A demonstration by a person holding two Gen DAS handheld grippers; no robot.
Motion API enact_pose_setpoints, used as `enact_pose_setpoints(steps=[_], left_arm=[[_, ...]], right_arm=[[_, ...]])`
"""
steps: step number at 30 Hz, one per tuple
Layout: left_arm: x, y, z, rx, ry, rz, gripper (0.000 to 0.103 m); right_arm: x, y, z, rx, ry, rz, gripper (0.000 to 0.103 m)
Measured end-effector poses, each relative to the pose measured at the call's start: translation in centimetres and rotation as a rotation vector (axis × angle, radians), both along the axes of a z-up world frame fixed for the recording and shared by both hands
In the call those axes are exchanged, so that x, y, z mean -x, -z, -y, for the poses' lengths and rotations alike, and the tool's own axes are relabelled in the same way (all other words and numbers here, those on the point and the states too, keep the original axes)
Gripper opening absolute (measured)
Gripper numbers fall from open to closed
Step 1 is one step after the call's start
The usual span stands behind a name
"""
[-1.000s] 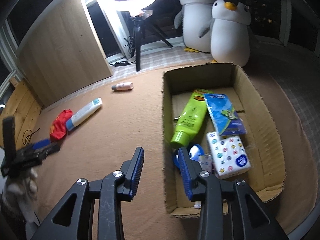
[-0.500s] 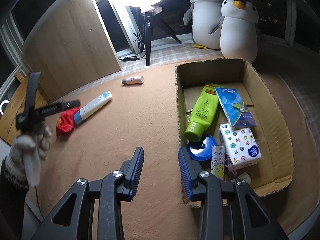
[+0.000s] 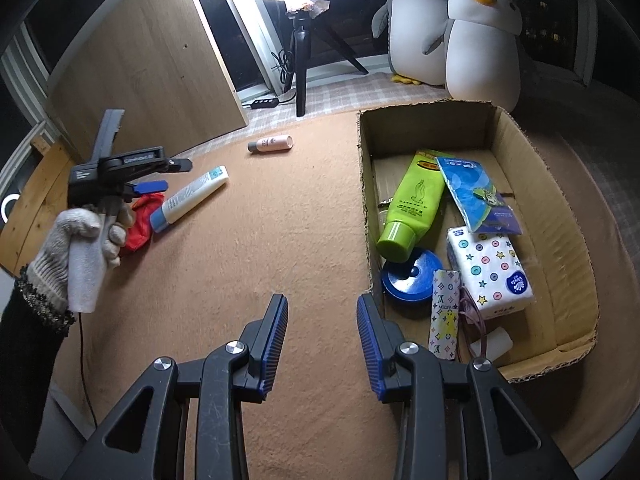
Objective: Organize objects
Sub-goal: 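Lower the left tool and close it on the white-and-blue lotion tube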
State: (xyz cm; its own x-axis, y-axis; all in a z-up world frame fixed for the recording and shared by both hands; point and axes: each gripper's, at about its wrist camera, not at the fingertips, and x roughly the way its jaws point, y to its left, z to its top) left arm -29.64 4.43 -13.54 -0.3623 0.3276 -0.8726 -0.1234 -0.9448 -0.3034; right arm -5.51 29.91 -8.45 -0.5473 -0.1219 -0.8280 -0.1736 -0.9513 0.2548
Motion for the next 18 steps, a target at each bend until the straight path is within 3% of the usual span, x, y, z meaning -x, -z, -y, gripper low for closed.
enact_pose_setpoints(steps=[6,18], left_arm=[[-0.8,1.0,-0.2,-0.011,0.034,0.017,0.055],[-6.5,1.9,-0.9,-0.055,0.059,0.026,0.037]], right_arm=[[0.2,0.0,0.4,0.004,-0.008,0.002,0.033],[1.7,-0.2,2.8,0.018,-0.069,-0.012,0.033]])
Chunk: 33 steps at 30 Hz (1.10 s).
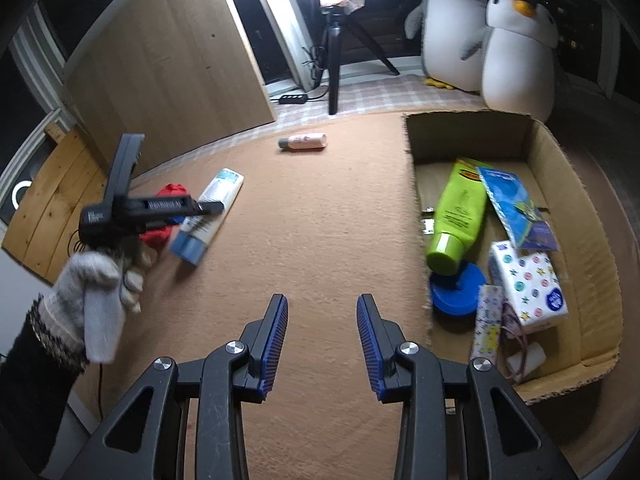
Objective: Organize objects
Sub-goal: 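Lower the left tool and close it on the white-and-blue lotion tube, then lift the tube with the left tool while the right tool closes on it too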
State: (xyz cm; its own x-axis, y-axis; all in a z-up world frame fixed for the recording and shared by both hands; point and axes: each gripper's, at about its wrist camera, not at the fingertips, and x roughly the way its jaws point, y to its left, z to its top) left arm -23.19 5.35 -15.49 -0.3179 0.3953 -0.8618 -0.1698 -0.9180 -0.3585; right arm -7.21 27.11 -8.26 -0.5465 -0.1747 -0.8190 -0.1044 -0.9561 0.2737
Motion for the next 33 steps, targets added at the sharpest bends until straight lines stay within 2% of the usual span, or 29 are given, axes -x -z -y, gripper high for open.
enact_pose_setpoints(steps=[6,9,16,19,21,23,25,26,29,33], left_arm=[[-4.0,-0.1,0.2,-0.019,-0.007,-0.002,0.037],[-6.5,0.1,0.7,-0.069,-0.035,0.017,0.036],[-12.9,0.3,1.3,-0.126,-0.078,0.031,0.036],[-15.1,0.2,1.6,-0.115,-0.073,0.033,0.036],[-16.3,0.0,1.6,-0.081,-0.051,0.023,0.036],[-17.3,-0.3,1.8,-0.042,-0.023,0.016,0.046],[-18.0,-0.7,2.0,-0.002,-0.003,-0.002,0.071],[-18.5,-1.1,2.2,0.023,0.006,-0.022,0.075],[-19.1,-1.9,2.8,0.034,0.041,-0.044,0.077],[-19.0,-1.8,3.0,0.026,0.086,-0.036,0.077]], right_arm=[[0.5,0.1,1.3,0.007,-0.035,0.0,0.033],[0.6,0.2,1.9,0.015,-0.051,0.001,0.033],[0.9,1.1,3.5,0.036,-0.098,0.021,0.033],[1.2,2.0,4.4,0.05,-0.125,0.042,0.033],[1.2,2.6,5.1,0.059,-0.142,0.058,0.033],[1.3,3.2,5.8,0.069,-0.159,0.075,0.036],[1.4,3.9,6.5,0.086,-0.177,0.093,0.048],[1.5,4.3,6.9,0.101,-0.182,0.104,0.052],[1.7,5.3,7.8,0.161,-0.192,0.141,0.052],[1.9,6.3,9.3,0.229,-0.219,0.177,0.052]])
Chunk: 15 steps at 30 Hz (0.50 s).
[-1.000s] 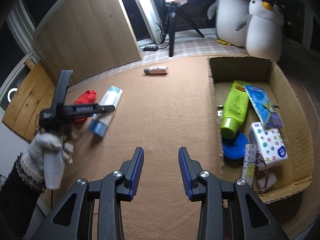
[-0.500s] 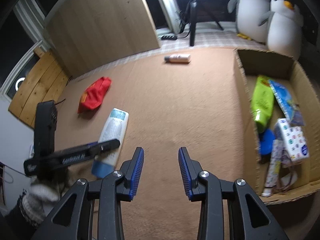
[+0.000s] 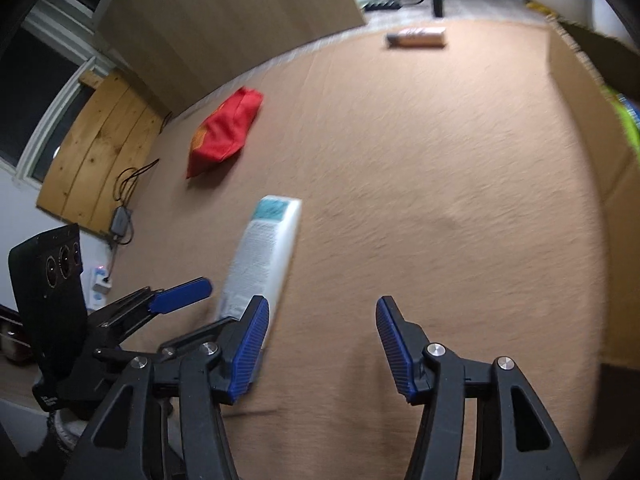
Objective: Organize objects
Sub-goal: 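Lift the tube with the left tool while the right tool closes on it too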
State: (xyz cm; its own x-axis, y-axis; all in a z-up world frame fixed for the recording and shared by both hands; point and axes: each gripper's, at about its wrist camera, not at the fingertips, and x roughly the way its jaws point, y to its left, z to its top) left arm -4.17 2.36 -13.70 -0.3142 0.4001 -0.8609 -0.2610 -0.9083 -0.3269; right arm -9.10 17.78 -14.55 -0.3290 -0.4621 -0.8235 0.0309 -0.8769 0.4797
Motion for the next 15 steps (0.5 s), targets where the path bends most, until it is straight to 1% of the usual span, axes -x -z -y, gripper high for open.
enact_pose_setpoints(steps=[4,7,15], left_arm=[[-0.3,0.3,-0.7,-0.007,0.055,0.015,0.076],[-0.6,0.6,-1.1,-0.014,0.075,0.026,0.076],[-0.3,1.0,-1.3,-0.043,0.073,0.043,0.075]], right_arm=[[0.3,0.5,1.9,0.036,-0.037,0.018,0.052],[0.5,0.8,3.1,0.049,-0.053,0.03,0.052],[1.1,1.3,4.8,0.055,-0.092,0.049,0.052]])
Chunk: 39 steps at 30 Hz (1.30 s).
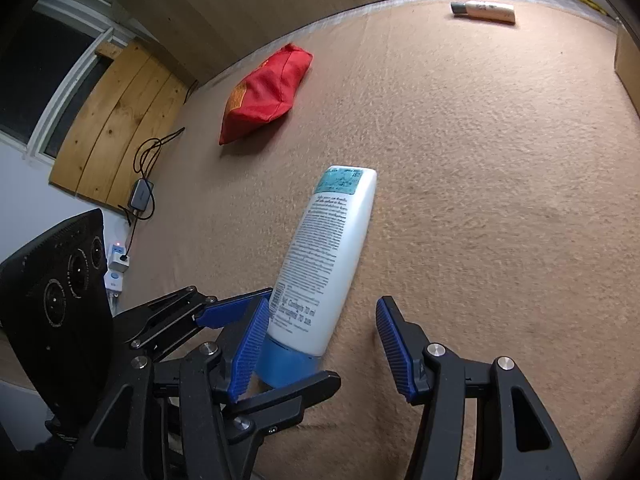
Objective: Organize objects
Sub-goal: 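Lift the tube with the left tool while the right tool closes on it too, then carry the tube into the box with both tools and release it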
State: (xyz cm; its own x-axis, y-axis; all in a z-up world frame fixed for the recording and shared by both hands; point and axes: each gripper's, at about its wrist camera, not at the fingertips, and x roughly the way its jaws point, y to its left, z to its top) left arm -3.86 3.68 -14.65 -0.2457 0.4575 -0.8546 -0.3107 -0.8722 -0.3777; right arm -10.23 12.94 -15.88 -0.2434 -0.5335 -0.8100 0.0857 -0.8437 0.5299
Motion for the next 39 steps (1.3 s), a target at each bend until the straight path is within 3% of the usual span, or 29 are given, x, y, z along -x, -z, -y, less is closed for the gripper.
enact_pose_setpoints(steps=[5,9,13,28,39], left_arm=[[0.1,0.2,0.2,-0.009,0.0,0.006,0.066],[0.3,0.3,0.3,-0.013,-0.014,0.009,0.058],[0.2,0.2,0.4,-0.009,-0.024,0.007,0.053],[1.3,-3.2,-3.4,-0.033,-0.003,-0.059,0.051],[3.8,-6.9,-11.1,-0.085,0.094,-0.13,0.051]], right_arm=[[0.1,0.6,0.1,0.023,-0.003,0.022,0.051],[0.3,0.9,0.6,0.037,-0.023,0.033,0.04],[0.4,0.7,0.8,0.022,-0.024,0.019,0.04],[0.5,-2.6,-2.5,-0.013,0.031,-0.053,0.038],[0.2,-6.6,-9.8,-0.035,0.15,-0.127,0.038]])
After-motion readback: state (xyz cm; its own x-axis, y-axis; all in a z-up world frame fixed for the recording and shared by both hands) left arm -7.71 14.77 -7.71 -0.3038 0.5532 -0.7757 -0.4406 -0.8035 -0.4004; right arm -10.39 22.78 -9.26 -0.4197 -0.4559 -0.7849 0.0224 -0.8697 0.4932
